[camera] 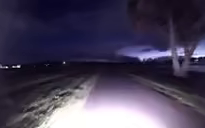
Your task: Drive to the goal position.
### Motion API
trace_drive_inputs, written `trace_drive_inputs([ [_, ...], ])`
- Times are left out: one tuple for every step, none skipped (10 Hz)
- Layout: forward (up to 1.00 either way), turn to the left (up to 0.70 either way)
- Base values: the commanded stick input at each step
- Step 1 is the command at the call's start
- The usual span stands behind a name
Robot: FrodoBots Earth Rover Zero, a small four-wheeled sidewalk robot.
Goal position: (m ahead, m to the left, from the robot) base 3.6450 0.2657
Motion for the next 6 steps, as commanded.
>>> trace_drive_inputs([
  [0.69,0.00],
  [0.69,0.00],
  [0.69,0.00],
  [0.69,0.00],
  [0.69,0.00],
  [0.69,0.00],
])
